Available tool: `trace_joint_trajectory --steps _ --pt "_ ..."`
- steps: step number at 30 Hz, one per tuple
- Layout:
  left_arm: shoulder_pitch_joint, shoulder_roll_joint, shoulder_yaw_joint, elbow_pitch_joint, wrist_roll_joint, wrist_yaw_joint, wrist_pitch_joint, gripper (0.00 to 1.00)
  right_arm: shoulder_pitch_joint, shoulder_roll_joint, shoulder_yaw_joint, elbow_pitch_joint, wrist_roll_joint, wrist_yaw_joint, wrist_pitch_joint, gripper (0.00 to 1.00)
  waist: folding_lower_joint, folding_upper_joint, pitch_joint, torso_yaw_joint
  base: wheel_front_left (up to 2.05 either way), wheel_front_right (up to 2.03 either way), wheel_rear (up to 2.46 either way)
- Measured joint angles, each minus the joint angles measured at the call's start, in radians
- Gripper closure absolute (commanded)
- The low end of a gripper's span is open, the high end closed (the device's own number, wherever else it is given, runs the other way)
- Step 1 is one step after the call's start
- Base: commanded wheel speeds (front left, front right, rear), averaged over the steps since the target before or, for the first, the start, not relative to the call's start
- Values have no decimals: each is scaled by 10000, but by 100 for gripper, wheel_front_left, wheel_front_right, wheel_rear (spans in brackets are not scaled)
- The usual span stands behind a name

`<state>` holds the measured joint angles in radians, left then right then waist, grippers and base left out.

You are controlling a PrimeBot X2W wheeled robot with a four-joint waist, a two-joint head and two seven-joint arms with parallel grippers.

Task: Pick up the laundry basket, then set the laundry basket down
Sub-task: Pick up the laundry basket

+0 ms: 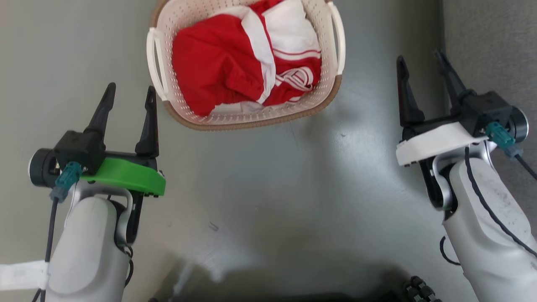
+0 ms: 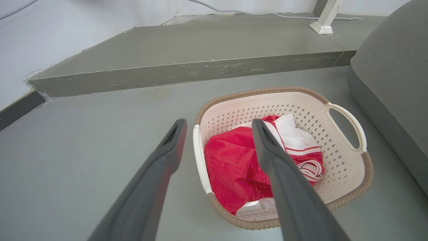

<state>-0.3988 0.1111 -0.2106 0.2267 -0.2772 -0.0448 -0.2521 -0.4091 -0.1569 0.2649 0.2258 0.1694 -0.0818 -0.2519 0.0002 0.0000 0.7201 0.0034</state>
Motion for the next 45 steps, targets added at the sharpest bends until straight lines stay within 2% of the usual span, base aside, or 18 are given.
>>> trace_joint_trajectory --steps 8,14,30,45 --pt "-656 -69 -19 777 -13 -167 -6 0 -508 130 -54 299 -17 0 -2 0 -1 0 660 89 0 0 0" --pt "-1115 -58 -94 1766 -113 -272 0 0 -839 322 -8 1143 77 25 -17 0 -1 0 884 149 0 0 0" --pt "-3265 -291 -554 3933 -359 -627 867 0 -2963 671 606 3720 169 721 614 0 -1 0 1233 121 0 0 0" --pt "-4956 -347 -566 5509 -895 -782 1898 0 -4687 840 782 5588 520 836 1576 0 -1 0 1785 -47 0 0 0"
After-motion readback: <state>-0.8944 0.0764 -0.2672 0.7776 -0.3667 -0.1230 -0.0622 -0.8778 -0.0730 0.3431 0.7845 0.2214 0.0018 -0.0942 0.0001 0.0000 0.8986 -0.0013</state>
